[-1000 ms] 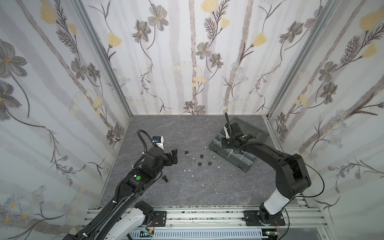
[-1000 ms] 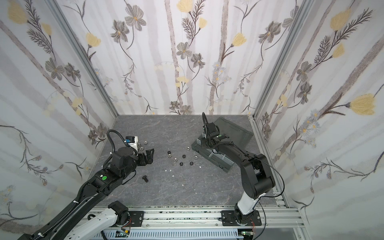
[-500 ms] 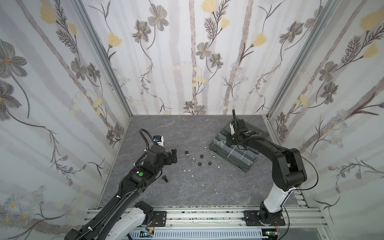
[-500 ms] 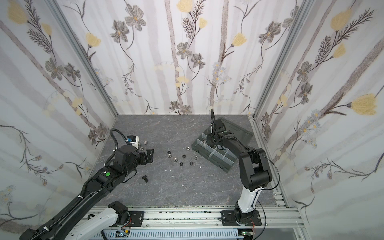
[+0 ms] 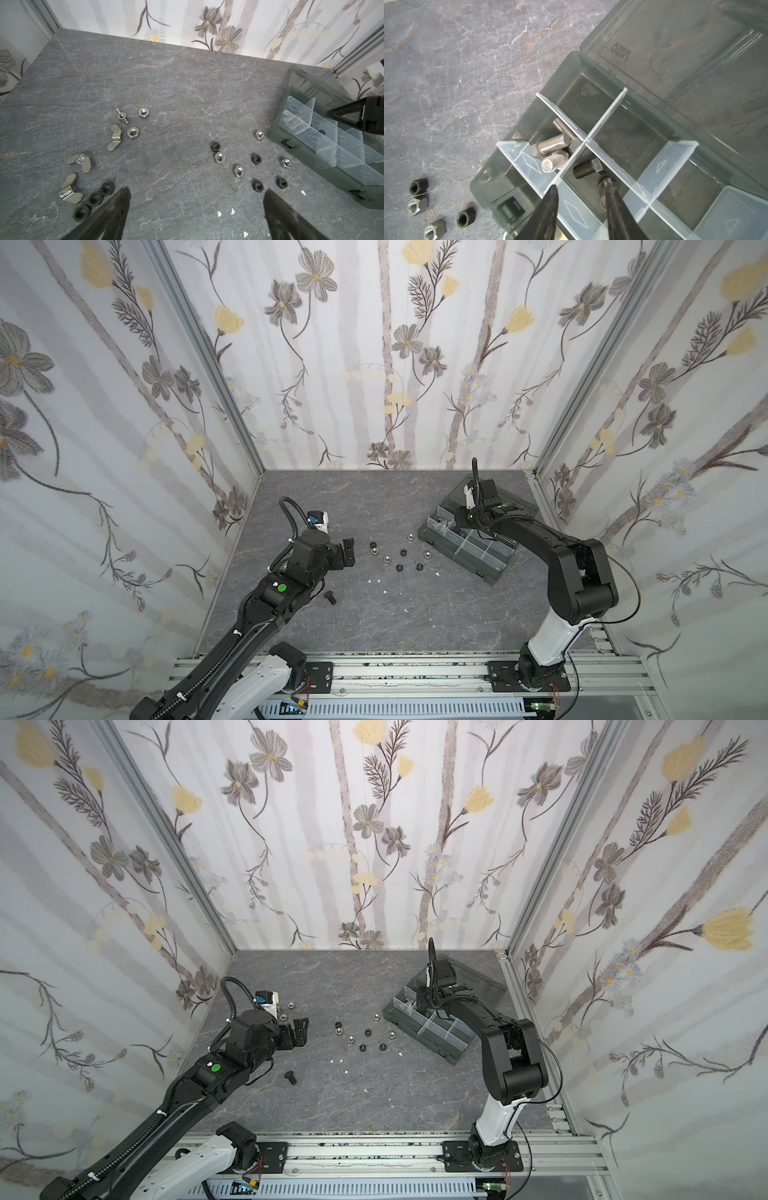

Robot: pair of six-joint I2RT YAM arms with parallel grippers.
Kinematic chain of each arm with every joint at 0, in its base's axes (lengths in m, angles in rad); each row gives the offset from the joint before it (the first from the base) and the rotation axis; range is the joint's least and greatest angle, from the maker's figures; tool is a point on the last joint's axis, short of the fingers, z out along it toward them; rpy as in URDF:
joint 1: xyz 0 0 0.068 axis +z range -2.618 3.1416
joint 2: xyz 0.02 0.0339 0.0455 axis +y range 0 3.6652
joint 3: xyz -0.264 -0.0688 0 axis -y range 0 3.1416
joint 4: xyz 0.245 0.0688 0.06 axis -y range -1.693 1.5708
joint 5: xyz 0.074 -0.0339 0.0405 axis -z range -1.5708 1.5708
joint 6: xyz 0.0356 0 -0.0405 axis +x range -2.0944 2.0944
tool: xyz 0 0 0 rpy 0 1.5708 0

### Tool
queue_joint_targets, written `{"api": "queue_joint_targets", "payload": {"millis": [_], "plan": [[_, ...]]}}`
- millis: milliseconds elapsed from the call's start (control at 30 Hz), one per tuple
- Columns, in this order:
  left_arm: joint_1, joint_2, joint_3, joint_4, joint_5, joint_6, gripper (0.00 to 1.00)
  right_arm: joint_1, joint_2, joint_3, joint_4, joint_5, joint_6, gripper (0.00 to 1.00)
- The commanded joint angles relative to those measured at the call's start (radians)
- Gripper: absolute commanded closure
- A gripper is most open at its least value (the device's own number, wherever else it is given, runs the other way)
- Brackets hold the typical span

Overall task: Sort the screws and nuts into containers
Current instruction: 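Raise the right gripper from the organizer while the left gripper reaches to a black bolt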

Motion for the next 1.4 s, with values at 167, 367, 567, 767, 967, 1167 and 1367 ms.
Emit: {"api": "queue_joint_targets", "payload": {"millis": [167,367,567,767,967,1167,1367], "plan": [[-0.001,0.026,0.048,-0.088,0.012,-0.069,0.0,0.011,-0.186,-0.137,0.183,-0.071,0.051,0.57],[-0.001,0.026,0.039,-0.158,0.019,-0.147,0.1,0.058,-0.295,-0.269,0.316,-0.106,0.085,0.56],[-0.003,0.079,0.029,-0.225,-0.012,-0.211,0.16,0.103,-0.393,-0.398,0.439,-0.125,0.121,0.55],[-0.005,0.15,0.01,-0.24,-0.012,-0.279,0.22,0.139,-0.486,-0.504,0.494,-0.124,0.139,0.54],[-0.03,0.2,-0.018,-0.235,-0.008,-0.352,0.26,0.172,-0.543,-0.588,0.565,-0.137,0.165,0.54],[-0.087,0.272,-0.068,-0.217,-0.034,-0.424,0.27,0.181,-0.554,-0.6,0.594,-0.161,0.18,0.53],[-0.102,0.284,-0.123,-0.19,-0.03,-0.508,0.29,0.185,-0.595,-0.616,0.604,-0.162,0.189,0.53]]}}
